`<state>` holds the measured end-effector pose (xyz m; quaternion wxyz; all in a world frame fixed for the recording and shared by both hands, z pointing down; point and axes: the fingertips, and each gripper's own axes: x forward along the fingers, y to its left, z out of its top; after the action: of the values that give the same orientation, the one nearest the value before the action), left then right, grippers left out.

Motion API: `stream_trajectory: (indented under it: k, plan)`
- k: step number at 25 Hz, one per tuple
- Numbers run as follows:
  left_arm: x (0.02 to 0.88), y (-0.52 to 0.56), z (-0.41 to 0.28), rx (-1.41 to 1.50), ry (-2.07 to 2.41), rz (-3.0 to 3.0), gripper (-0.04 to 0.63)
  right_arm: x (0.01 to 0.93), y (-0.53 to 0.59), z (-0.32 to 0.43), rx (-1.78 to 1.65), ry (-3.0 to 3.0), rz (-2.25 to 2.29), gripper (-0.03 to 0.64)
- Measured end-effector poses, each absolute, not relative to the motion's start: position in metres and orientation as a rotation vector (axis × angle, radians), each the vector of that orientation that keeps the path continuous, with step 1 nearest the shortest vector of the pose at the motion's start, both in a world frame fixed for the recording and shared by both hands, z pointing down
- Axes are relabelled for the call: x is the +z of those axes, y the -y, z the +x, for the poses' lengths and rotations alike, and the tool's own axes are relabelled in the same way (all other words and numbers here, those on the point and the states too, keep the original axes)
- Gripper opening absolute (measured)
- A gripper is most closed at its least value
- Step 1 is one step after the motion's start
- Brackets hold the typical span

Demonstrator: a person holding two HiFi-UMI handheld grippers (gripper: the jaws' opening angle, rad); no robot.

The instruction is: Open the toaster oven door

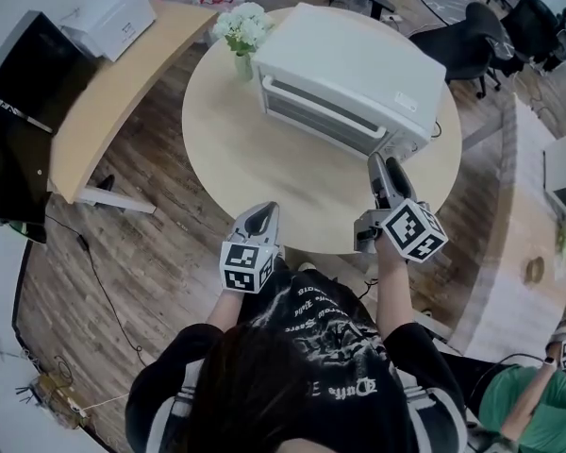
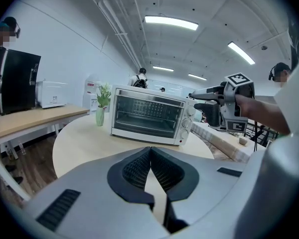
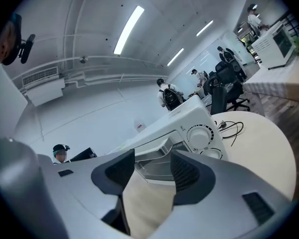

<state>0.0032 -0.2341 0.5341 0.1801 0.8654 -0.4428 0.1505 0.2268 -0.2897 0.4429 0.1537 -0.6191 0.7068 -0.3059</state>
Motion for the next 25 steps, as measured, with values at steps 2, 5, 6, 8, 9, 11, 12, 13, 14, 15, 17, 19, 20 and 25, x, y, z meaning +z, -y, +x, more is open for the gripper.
stream_trajectory:
  k: [2,5,6,8,9,11,12,13,14,15,17,19,20,25]
  plan:
    - [0.533,0.237,-0.002,0.422,1.258,2.443,0.019,0.443,0.300,0.229,-0.899,-1.975,-1.787,0.221]
    - [0.530,0.243,-0.009,0.408,1.274,2.434,0.018,0.446,0.317,0.233,-0.948,-1.908,-1.775,0.221]
    - [0.530,0.245,-0.011,0.398,1.280,2.428,0.018,0.448,0.322,0.234,-0.964,-1.893,-1.769,0.221]
    - [0.529,0.249,-0.014,0.383,1.290,2.421,0.018,0.451,0.331,0.235,-0.992,-1.871,-1.759,0.221]
    - [0.528,0.250,-0.016,0.383,1.295,2.420,0.018,0.452,0.334,0.235,-1.004,-1.861,-1.753,0.221]
    - [0.528,0.251,-0.019,0.391,1.302,2.418,0.018,0.453,0.339,0.235,-1.026,-1.836,-1.736,0.216]
    - [0.528,0.251,-0.020,0.394,1.304,2.416,0.018,0.454,0.342,0.235,-1.039,-1.822,-1.726,0.215]
    - [0.529,0.252,-0.022,0.396,1.305,2.414,0.019,0.455,0.345,0.235,-1.050,-1.809,-1.720,0.209]
    - [0.529,0.253,-0.023,0.398,1.305,2.413,0.019,0.456,0.347,0.235,-1.058,-1.798,-1.721,0.192]
    - [0.530,0.254,-0.024,0.400,1.303,2.413,0.018,0.456,0.349,0.236,-1.061,-1.789,-1.730,0.169]
    - [0.530,0.255,-0.023,0.402,1.300,2.414,0.018,0.457,0.351,0.240,-1.060,-1.775,-1.750,0.169]
    - [0.529,0.255,-0.023,0.402,1.302,2.415,0.019,0.457,0.354,0.242,-1.069,-1.763,-1.748,0.169]
    - [0.529,0.256,-0.023,0.403,1.304,2.415,0.018,0.457,0.355,0.243,-1.075,-1.759,-1.743,0.167]
    - [0.531,0.257,-0.022,0.415,1.297,2.416,0.018,0.459,0.357,0.244,-1.122,-1.750,-1.736,0.169]
